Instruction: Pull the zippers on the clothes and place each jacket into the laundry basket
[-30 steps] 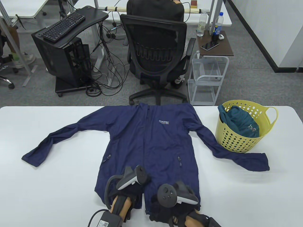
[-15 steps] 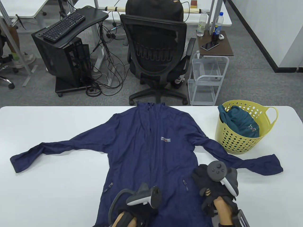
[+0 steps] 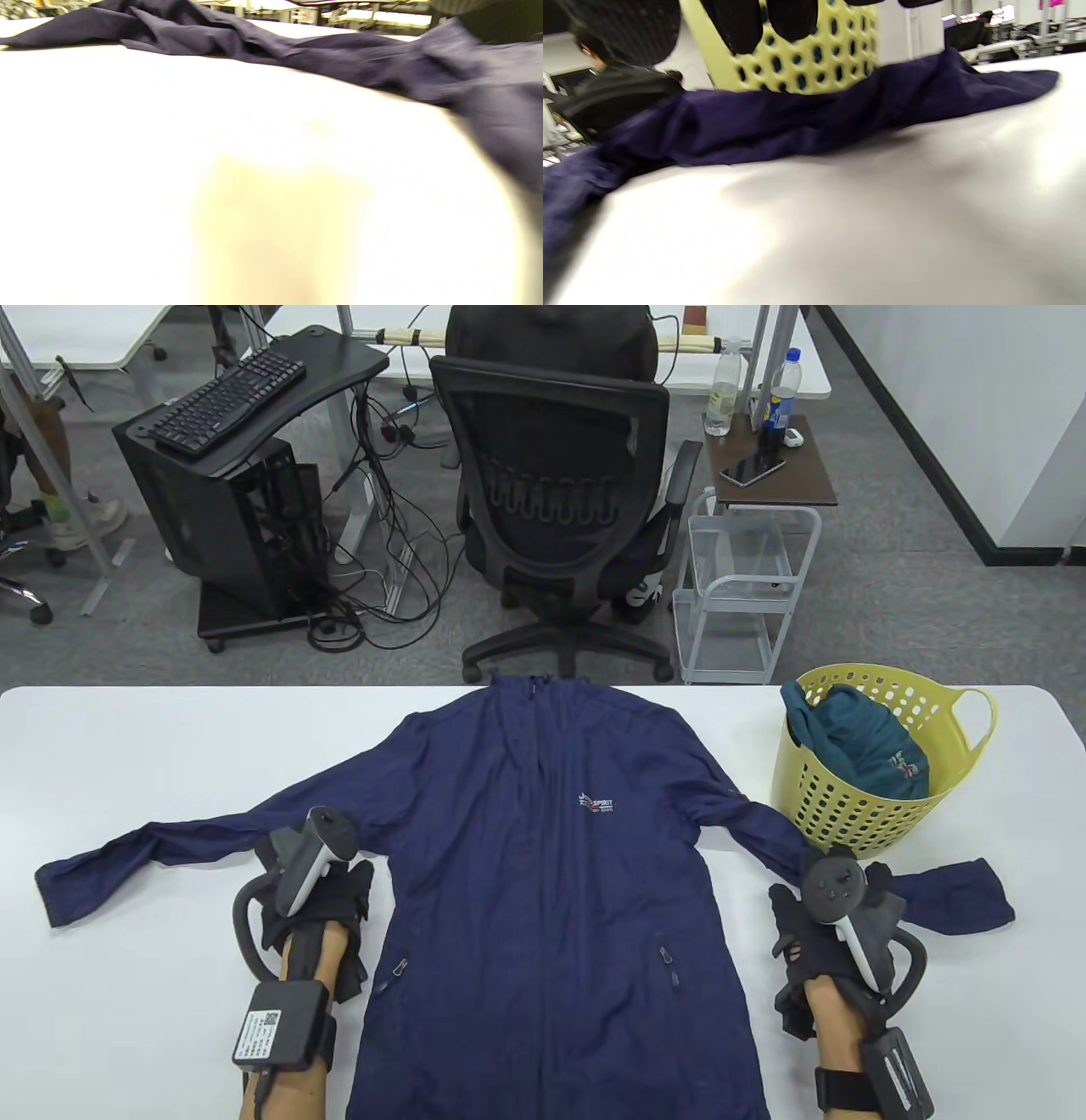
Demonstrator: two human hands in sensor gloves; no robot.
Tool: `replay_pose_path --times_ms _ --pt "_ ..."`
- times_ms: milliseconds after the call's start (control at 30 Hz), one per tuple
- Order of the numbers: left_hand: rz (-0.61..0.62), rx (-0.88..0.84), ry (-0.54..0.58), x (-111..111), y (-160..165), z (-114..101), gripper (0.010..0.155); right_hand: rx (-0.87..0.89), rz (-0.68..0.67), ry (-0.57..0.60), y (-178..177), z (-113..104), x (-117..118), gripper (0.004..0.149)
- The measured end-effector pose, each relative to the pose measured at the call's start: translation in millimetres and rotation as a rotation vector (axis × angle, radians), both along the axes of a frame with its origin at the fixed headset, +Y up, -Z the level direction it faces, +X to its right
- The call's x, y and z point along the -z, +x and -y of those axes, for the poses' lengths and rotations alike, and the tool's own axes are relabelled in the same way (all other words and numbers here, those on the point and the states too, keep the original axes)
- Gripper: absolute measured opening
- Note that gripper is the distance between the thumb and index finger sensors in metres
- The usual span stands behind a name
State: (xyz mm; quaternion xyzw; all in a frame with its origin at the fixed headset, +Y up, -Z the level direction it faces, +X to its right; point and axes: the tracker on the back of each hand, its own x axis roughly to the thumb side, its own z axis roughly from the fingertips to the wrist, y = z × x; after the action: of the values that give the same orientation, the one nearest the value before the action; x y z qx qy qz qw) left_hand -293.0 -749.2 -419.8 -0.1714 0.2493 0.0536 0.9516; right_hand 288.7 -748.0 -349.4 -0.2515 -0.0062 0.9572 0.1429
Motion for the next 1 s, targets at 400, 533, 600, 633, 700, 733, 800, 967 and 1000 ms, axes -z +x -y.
replay_pose_path --times_ms 400,533,600,633,700,733,800,967,1000 --pt "-0.006 -0.087 -0.132 37 -36 47 0.069 0.032 -0.008 -0.207 25 35 19 0.063" --pt "0.048 0.04 -0.056 26 -24 30 0.072 -0.021 -0.034 -0.173 18 26 13 0.06" --pt "0.095 0.09 -0.035 16 -14 22 0.072 -0.051 -0.052 -0.142 13 20 9 0.052" --pt "0.118 0.126 -0.026 9 -9 18 0.072 -0.053 -0.069 -0.127 10 17 7 0.05" --pt "0.145 0.168 -0.053 -8 3 12 0.074 -0.017 -0.089 -0.176 3 15 2 0.048" --pt "0.133 0.207 -0.092 -19 11 9 0.076 -0.006 -0.105 -0.192 -3 13 -1 0.048" --pt "0.125 0.15 -0.181 -37 23 5 0.081 -0.061 -0.141 -0.212 -16 8 -5 0.049" --pt "0.119 -0.305 -0.236 -71 65 0 0.088 0.078 -0.232 -0.304 -63 6 -15 0.056" --pt "0.152 -0.351 -0.249 -75 76 0 0.088 0.115 -0.257 -0.316 -73 6 -17 0.056"
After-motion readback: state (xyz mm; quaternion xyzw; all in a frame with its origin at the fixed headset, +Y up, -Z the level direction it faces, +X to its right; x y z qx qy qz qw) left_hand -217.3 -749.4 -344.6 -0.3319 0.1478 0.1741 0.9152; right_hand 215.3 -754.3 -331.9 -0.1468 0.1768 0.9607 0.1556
